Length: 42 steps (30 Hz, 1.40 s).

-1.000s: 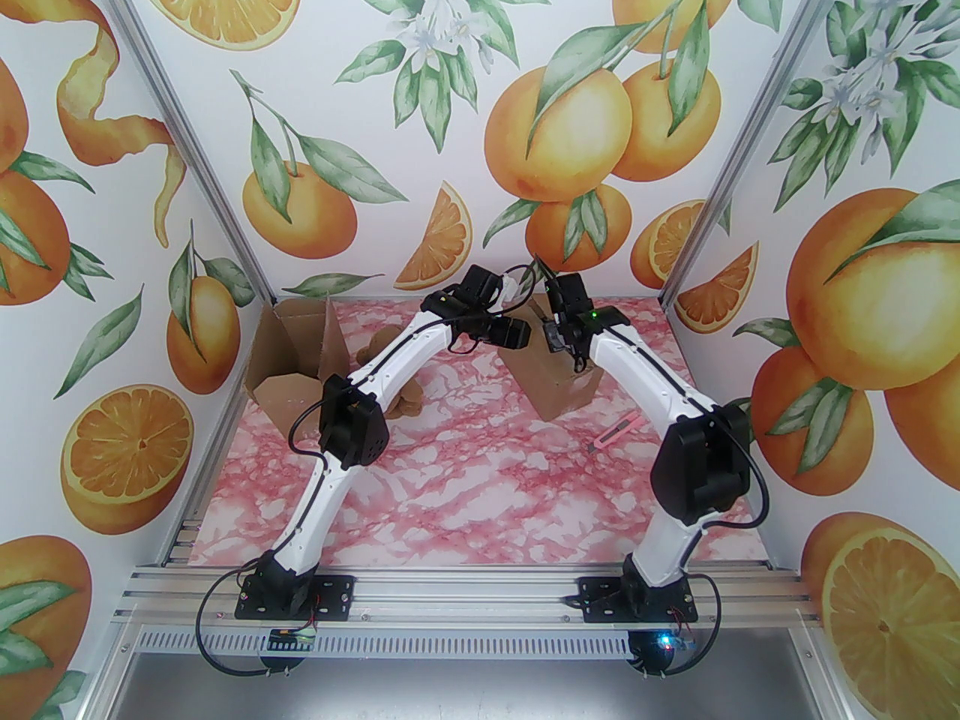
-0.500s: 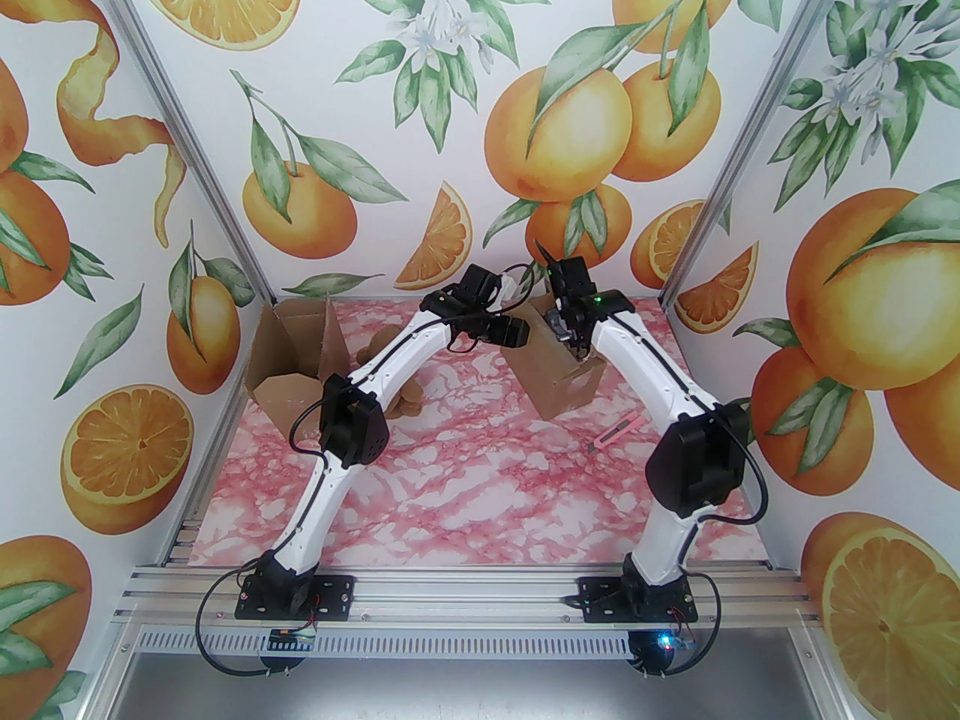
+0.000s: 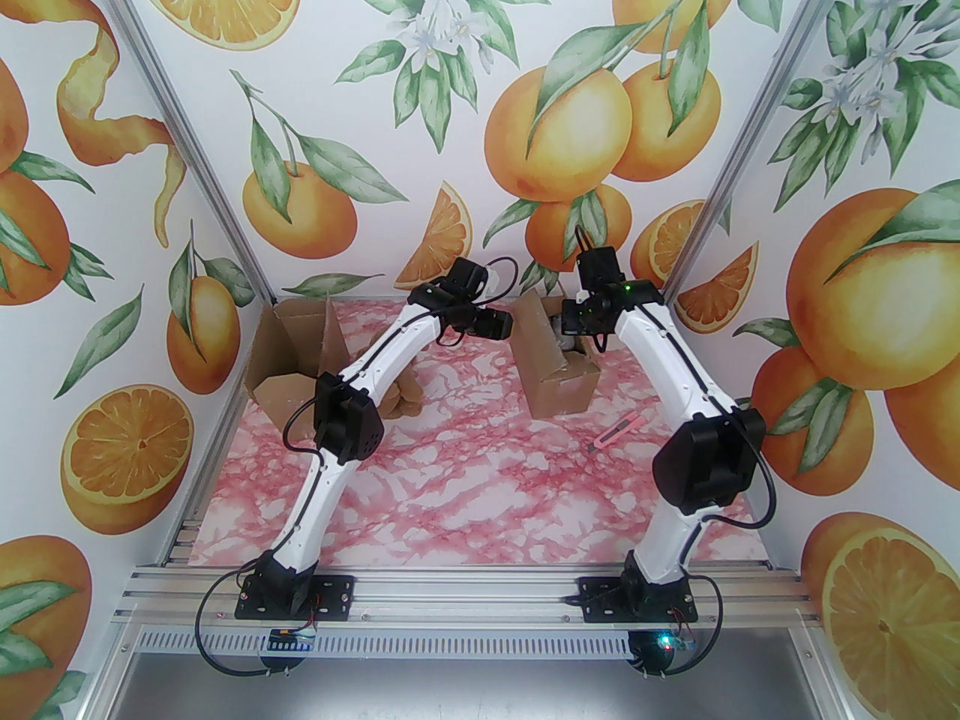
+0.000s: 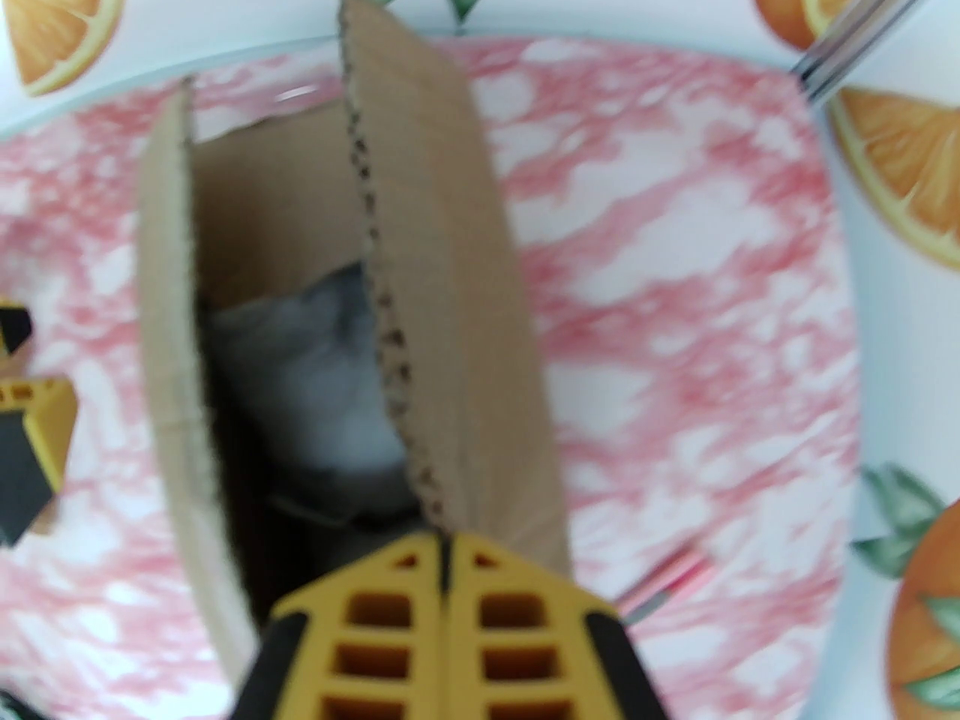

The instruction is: Unpack the express box

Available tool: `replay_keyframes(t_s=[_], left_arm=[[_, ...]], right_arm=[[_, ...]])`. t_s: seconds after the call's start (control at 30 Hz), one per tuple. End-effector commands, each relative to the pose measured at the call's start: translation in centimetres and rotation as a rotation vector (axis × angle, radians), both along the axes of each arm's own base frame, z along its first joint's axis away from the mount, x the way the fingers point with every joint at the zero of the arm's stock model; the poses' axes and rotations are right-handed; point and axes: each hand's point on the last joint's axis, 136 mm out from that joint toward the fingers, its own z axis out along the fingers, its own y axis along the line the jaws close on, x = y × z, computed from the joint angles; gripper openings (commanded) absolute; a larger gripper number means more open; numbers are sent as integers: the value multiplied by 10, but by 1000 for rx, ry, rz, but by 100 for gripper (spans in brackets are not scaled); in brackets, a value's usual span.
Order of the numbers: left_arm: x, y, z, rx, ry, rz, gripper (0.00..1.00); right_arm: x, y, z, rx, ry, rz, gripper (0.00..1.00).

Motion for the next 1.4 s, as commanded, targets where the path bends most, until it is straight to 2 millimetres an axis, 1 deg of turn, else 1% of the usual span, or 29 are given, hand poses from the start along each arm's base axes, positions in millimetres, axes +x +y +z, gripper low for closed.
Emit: replay_keyframes(t_s=[0.0,0.07,0.1,0.13,0.23,0.3,0.37,0.5,0.6,0.73,0.8,0.83,0.87,0.9,1.07,1.2,1.27,1.37], left_arm=[[-12,17,84,-2,-142,40,77],[-19,18,95,16,-167,45,78],[-22,18,100,28,-184,41,78],[-25,17,106,39,-203,40,79],[-34,8,118,47,-243,23,80],[-39,-1,119,52,-258,-1,80],[-44,-11,116,65,-265,-32,81],[-58,-34,105,80,-260,-103,82],[-63,-40,95,125,-259,-122,82],[-66,-41,82,165,-242,-129,82],[-65,-38,77,202,-247,-116,82],[-65,-36,69,240,-243,-115,82],[-67,-35,51,284,-212,-117,82],[-66,-35,47,292,-207,-115,82],[-64,-32,37,334,-205,-109,83],[-65,-38,26,323,-182,-131,83],[-64,-37,26,329,-186,-124,82],[-59,-26,30,385,-218,-106,79]], right_arm=[[-25,23,12,225,16,-92,0],[-30,30,18,282,-14,-119,0],[-34,34,15,304,-17,-138,0],[-37,37,17,339,-29,-161,0],[-43,47,16,403,-43,-182,0],[-45,54,17,427,-58,-176,0],[-47,60,19,454,-73,-166,0],[-49,65,19,495,-92,-171,0],[-52,65,18,509,-100,-176,0],[-54,65,18,526,-108,-178,0],[-55,65,19,533,-112,-180,0],[-56,66,18,540,-113,-179,0],[-57,67,17,553,-115,-174,0],[-58,67,15,552,-109,-173,0],[-60,67,9,537,-97,-170,0],[-60,67,10,539,-104,-164,0],[-60,65,10,527,-104,-168,0],[-61,61,6,505,-102,-177,0]])
